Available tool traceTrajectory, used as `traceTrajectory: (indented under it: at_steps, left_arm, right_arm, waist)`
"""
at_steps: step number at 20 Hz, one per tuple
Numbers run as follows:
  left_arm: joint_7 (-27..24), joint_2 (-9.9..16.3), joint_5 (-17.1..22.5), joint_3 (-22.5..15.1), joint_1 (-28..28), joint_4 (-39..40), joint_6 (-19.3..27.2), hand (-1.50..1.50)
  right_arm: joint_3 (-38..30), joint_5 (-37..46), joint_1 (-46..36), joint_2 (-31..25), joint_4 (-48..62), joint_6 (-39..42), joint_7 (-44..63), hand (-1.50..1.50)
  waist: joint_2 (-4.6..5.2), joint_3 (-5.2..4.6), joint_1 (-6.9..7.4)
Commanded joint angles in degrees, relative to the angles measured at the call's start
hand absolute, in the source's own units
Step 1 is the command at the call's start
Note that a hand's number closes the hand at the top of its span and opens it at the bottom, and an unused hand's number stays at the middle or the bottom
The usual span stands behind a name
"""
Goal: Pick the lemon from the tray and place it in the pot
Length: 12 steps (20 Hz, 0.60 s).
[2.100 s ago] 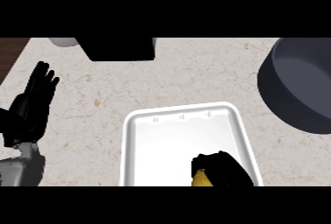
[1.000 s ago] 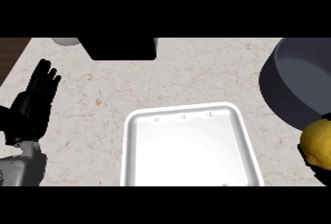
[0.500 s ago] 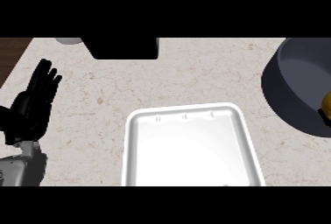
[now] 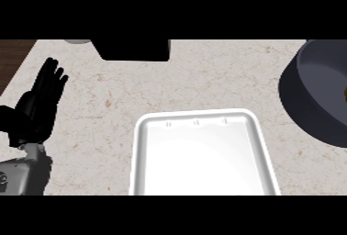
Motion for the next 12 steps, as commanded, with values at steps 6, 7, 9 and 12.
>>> traceTrajectory:
  at_steps: [6, 7, 9, 12]
  left_arm:
    - [1.56, -1.27, -1.91, -1.36, -3.46, 1.57, 1.64, 0.00]
    - [2.11, -0.31, 0.10, 0.02, -2.60, -0.03, 0.24, 0.00]
    - [-0.40, -0.22, 0.28, 0.06, -1.38, 1.26, -0.99, 0.00]
    - [-1.48, -0.51, -0.55, 0.17, -2.21, 3.44, -0.43, 0.00]
  right_arm:
    - [2.37, 9.48, -15.39, 2.22, 34.37, -12.68, -14.11, 1.50]
    - [0.82, 8.75, -15.76, 0.45, 38.60, -12.05, -16.23, 1.50]
    - [-0.41, 6.12, -19.97, -0.07, 44.06, -7.35, -16.30, 1.50]
    - [-1.18, 5.64, -21.95, 1.43, 50.49, -6.12, -15.73, -1.50]
  waist:
    - [0.05, 0.06, 0.16]
    - [0.05, 0.07, 0.33]
    - [0.33, 0.10, 0.96]
    - [0.52, 0.12, 0.92]
